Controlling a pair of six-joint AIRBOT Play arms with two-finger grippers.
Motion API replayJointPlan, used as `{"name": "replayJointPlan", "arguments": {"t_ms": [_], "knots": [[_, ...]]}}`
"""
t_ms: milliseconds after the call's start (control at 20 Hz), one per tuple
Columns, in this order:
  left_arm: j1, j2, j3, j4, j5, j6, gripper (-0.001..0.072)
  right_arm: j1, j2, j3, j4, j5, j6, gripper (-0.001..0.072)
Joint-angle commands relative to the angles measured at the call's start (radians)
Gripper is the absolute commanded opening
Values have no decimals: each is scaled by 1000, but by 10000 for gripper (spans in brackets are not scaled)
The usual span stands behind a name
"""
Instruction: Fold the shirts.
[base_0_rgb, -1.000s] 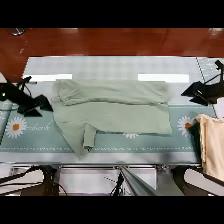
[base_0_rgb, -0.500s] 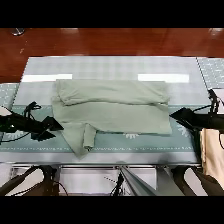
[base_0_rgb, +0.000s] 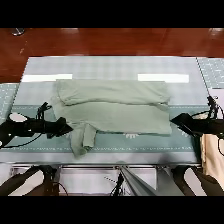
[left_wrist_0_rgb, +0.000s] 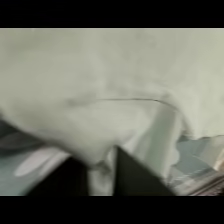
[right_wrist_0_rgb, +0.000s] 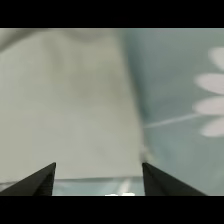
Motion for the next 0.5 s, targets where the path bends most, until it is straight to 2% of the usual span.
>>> {"name": "replayJointPlan", "arguments": {"t_ms": [0, 200, 450], "knots": [[-23, 2, -1, -39, -22, 34, 24, -1, 1, -6, -248, 68, 137, 626], [-12, 5, 1, -39, -39, 47, 23, 0, 0, -45, -201, 151, 114, 626], [-12, 5, 0, -39, -39, 47, 24, -1, -12, -38, -145, 71, 98, 626]]}}
